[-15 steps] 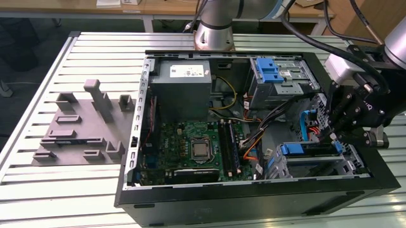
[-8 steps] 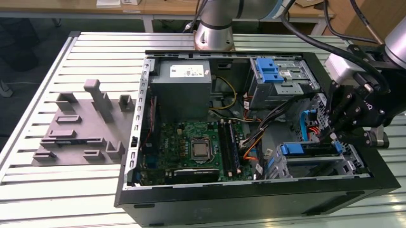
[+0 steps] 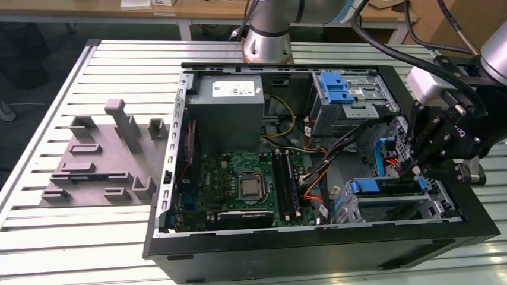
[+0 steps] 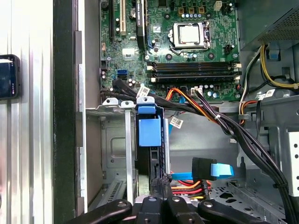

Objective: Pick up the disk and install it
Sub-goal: 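Insert the second disk wire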

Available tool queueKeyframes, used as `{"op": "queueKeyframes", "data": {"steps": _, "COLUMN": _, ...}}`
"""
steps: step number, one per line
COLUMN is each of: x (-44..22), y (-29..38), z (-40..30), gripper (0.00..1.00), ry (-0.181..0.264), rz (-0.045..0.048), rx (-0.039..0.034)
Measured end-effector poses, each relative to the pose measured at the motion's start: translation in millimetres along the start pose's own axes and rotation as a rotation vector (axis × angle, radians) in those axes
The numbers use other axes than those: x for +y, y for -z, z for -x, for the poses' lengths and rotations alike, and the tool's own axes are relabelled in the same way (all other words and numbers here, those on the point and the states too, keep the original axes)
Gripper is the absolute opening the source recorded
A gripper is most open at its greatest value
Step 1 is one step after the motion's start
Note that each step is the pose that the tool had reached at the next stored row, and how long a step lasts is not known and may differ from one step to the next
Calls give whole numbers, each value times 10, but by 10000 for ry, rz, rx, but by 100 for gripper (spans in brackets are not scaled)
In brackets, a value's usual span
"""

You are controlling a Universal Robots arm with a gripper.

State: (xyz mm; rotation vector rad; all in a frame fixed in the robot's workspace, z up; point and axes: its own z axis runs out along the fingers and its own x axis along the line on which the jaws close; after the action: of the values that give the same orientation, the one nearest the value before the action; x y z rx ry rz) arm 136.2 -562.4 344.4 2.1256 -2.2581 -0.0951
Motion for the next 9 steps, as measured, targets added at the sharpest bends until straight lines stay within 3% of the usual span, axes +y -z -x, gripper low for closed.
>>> {"op": "queueKeyframes", "data": {"steps": 2, "x": 15, "y": -2, "z": -1, "gripper": 11, "ry": 1, "rz": -30, "rx": -3}}
{"op": "queueKeyframes", "data": {"steps": 5, "x": 78, "y": -10, "z": -5, "gripper": 11, "ry": 3, "rz": -217, "rx": -15}}
{"op": "queueKeyframes", "data": {"steps": 9, "x": 135, "y": -15, "z": -9, "gripper": 11, "ry": 6, "rz": -336, "rx": -22}}
